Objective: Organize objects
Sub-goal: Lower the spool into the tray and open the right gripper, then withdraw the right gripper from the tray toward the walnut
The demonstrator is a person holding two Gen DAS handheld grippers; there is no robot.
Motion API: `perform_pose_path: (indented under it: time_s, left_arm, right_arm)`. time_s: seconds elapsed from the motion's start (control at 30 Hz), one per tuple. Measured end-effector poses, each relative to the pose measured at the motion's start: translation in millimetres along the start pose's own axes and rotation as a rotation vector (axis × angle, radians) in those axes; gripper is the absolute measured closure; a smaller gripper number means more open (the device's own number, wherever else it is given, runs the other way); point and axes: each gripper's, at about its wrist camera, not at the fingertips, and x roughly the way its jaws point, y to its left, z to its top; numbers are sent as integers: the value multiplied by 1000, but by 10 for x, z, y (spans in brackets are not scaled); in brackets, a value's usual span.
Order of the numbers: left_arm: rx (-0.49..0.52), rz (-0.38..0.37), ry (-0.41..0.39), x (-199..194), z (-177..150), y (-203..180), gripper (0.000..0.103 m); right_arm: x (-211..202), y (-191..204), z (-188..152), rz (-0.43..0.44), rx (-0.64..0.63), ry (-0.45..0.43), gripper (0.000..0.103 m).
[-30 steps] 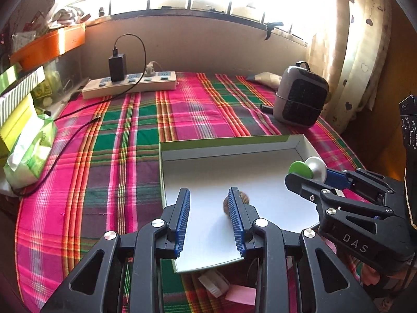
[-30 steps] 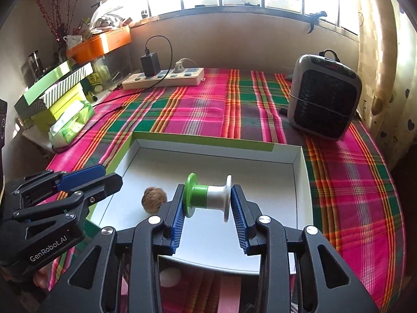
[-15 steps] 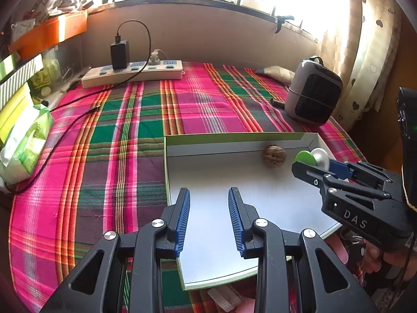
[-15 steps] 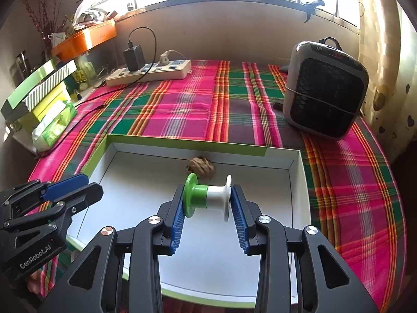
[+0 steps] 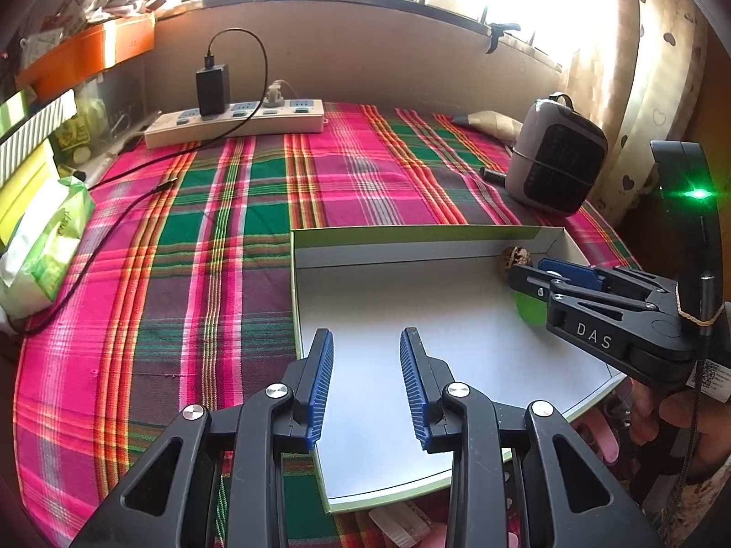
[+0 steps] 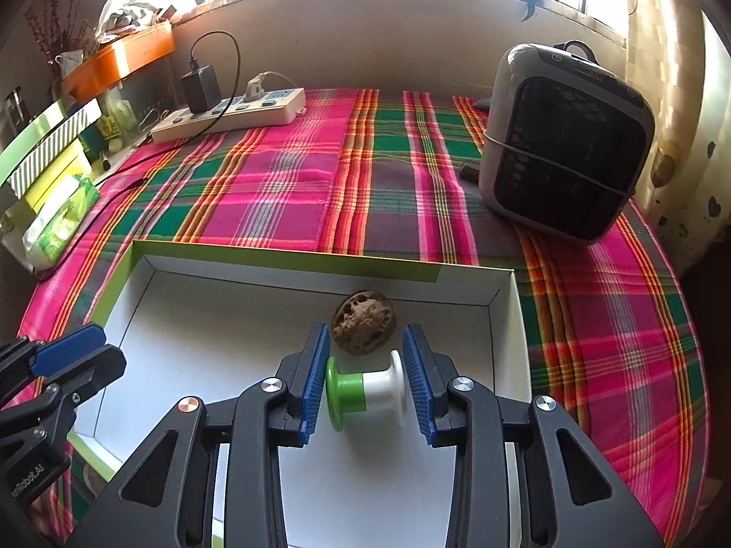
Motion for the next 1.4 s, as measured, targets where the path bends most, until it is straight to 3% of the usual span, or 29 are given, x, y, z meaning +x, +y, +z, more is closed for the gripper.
perform_pose_path:
  time_s: [0.87, 1.0, 1.4]
  left_arm:
    - [13, 41, -4, -66, -27, -16, 74]
    - [17, 50, -8, -106, -46, -27, 74]
    - [22, 62, -21, -210, -92, -63, 73]
  right_arm:
    - [-40, 36, -8, 7, -3, -11, 68]
    - [-77, 39, -15, 10, 1, -20, 58]
    - [-177, 49, -82, 20, 1, -34, 54]
